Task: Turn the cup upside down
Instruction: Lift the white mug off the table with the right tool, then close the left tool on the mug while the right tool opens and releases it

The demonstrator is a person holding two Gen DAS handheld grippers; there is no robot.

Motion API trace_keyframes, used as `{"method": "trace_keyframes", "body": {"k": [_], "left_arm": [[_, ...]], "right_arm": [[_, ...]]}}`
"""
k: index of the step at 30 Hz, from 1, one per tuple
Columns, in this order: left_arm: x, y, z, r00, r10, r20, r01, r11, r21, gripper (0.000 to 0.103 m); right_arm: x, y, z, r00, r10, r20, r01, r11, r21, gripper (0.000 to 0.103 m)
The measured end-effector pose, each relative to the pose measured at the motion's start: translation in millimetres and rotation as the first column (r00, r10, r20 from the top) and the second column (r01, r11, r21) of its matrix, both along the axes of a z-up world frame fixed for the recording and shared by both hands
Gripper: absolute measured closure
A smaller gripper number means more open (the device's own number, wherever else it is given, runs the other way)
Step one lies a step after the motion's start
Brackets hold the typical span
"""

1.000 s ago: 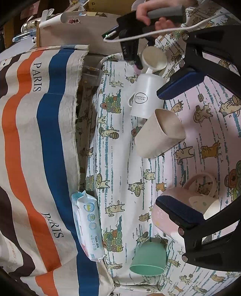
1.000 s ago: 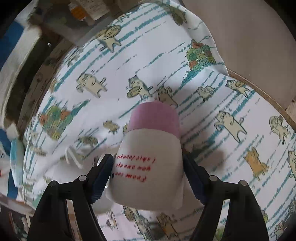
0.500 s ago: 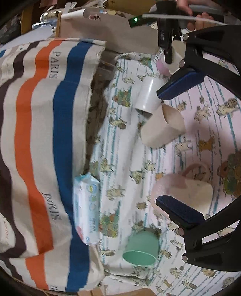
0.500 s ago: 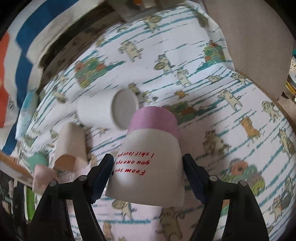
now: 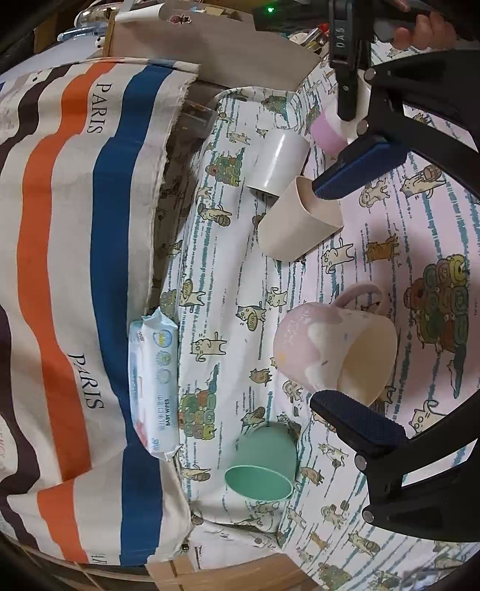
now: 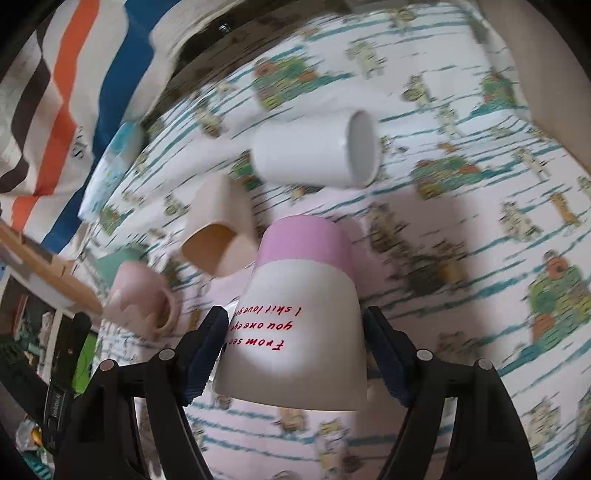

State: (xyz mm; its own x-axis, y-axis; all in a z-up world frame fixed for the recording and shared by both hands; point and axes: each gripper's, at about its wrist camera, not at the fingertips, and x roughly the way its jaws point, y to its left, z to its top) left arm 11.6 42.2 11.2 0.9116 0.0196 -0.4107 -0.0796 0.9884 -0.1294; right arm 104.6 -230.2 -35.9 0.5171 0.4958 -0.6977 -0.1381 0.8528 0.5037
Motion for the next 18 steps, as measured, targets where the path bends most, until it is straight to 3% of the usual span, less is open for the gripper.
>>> {"method": "trace_keyframes", "body": {"k": [8,10,12,15,18], "left_arm": [[-5.7,2.9,13.6,0.999,0.014,0.03,-0.014,1.0,0.001,0.0],[-7.9,1.2,16.7,0.999,0.013,0.043,-0.014,1.0,0.015,0.0],[-10.3,-0.2,18.5,0.999,0.008,0.054,-0.009,1.0,0.027,0.0],[-10.7,-1.1,18.5,0.999,0.002,0.049,-0.004,0.999,0.036,0.0],[-11.4,-2.7,17.4,0.999,-0.01,0.041,0.008,0.999,0.049,0.0]], "right_arm": [[-19.9,4.9,18.8,0.996,0.005,0.093,-0.008,0.999,0.039,0.033],[-21.7,7.6,21.4,0.994,0.01,0.108,-0.016,0.998,0.053,0.051],[-21.2,17.3,19.2,0.996,0.043,0.072,-0.046,0.998,0.04,0.061],[-25.6,25.4,17.5,0.995,0.073,0.066,-0.076,0.996,0.036,0.06],[-32.8,23.8,27.5,0.987,0.084,0.135,-0.086,0.996,0.01,0.056]]}}
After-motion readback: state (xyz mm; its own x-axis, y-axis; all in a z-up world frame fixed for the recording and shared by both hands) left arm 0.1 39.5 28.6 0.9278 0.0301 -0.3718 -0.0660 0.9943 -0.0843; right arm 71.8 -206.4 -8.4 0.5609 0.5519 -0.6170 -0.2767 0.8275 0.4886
